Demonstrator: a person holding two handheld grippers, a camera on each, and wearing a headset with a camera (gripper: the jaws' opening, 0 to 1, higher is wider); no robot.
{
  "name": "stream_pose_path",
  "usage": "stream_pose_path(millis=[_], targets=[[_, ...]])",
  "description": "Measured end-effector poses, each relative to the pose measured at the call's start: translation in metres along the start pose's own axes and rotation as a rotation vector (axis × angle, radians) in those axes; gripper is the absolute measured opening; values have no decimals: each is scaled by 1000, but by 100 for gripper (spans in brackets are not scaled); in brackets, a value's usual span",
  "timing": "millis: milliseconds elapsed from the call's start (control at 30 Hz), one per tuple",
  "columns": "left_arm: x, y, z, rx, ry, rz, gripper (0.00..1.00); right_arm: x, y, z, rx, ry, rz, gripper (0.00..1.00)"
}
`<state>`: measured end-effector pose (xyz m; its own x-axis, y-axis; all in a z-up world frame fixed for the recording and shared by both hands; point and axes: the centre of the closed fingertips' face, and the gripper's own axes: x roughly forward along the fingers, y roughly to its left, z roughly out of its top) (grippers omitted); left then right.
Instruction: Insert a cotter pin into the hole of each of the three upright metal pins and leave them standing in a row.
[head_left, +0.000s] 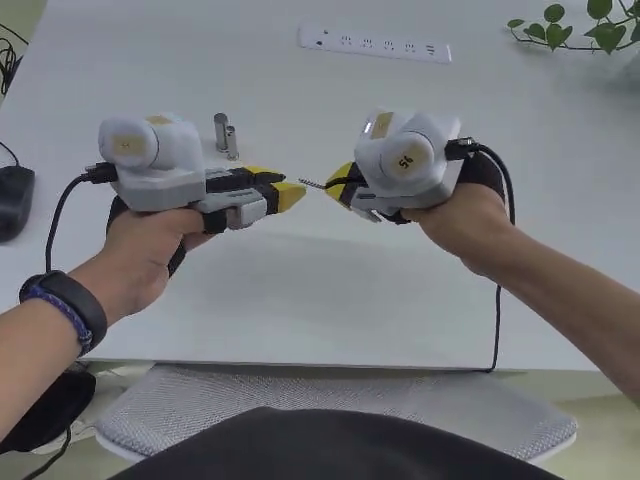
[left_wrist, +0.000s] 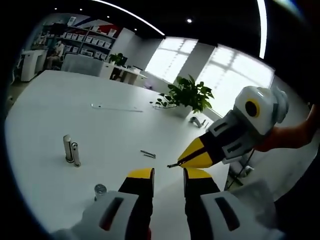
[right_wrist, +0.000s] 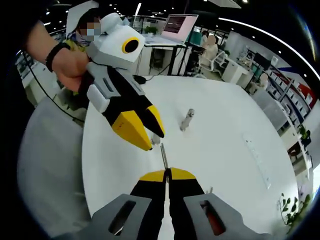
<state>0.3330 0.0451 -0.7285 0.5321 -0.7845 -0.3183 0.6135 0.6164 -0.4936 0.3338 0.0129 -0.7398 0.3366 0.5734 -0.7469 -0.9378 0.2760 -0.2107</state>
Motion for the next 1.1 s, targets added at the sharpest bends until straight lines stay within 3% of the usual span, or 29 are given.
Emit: stream_pose_path(millis=[567,1100], targets=[[3,-9,3,-111,-34,-53,9,-3,9,12,-41,-20,14,1],[2,-11,5,-176,-52,-82,2,-3,9,19,-62,-36,11,1]])
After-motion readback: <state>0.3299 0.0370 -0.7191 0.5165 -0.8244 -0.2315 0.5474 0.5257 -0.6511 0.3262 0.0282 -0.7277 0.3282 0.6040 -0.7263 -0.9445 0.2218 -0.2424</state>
